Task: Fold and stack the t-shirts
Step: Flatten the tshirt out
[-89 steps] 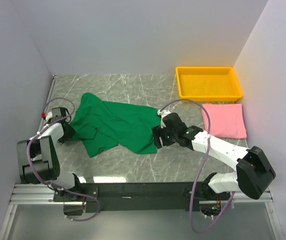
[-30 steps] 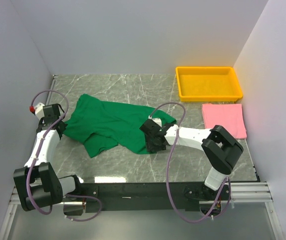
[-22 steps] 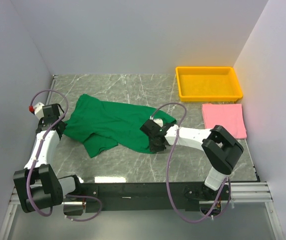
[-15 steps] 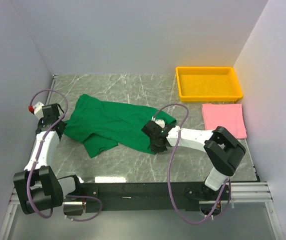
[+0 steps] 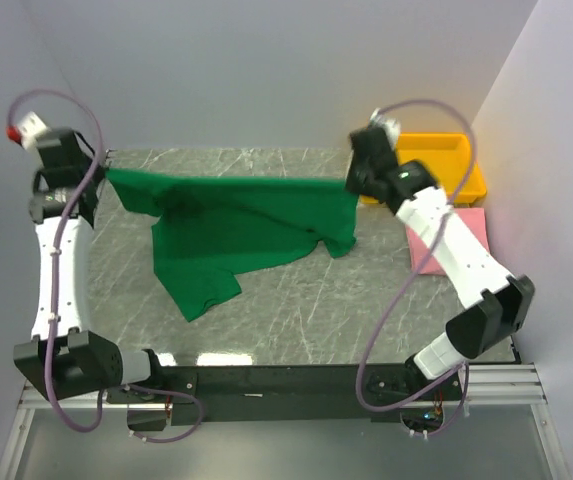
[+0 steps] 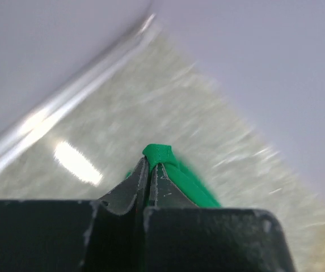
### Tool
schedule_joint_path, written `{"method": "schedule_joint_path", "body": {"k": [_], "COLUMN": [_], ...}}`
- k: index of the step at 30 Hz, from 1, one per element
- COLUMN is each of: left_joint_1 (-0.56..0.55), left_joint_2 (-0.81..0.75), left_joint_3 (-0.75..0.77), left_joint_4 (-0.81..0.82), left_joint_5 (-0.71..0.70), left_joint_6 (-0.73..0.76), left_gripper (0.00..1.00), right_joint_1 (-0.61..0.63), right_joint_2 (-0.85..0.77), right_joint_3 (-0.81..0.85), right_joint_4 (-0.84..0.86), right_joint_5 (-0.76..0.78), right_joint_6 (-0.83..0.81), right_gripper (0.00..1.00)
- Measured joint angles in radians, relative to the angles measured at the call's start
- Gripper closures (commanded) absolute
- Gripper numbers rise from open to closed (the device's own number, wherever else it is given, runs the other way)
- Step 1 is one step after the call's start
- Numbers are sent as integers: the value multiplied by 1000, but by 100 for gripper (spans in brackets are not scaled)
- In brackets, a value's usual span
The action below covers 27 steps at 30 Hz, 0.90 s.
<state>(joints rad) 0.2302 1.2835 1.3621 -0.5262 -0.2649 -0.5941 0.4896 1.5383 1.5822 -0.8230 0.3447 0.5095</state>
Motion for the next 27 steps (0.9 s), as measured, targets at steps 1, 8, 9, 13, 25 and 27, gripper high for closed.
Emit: {"method": "schedule_joint_path", "body": {"k": [1,8,9,13,25,27], "left_joint_1": [-1,-7,-8,-8,-84,-110], "left_joint_2": [6,-72,-98,-223,-391,-385], "left_joint_3": [85,472,497,578,826,827], "left_joint_4": [-21,-69,-80,-124,-171,-166], "left_joint_5": [5,4,4,-10,-107,-111], "left_joint_6": [5,55,64,110,300,336], "left_gripper": [99,99,99,99,99,99], "right_joint_1": [-11,-17,-17,-15,-14,-14], "right_joint_2": [-4,-76,-109,-291,-647,-644], "right_joint_3": [83,477,478,393,294,258], "right_joint_4": [-9,-95,-98,-97,-85,-83], "right_joint_5": [14,39,31,-46,-286,-294], "right_joint_6": [-23,-185,-204,-278,-420,-429], "right_gripper": [100,100,100,100,100,100]}}
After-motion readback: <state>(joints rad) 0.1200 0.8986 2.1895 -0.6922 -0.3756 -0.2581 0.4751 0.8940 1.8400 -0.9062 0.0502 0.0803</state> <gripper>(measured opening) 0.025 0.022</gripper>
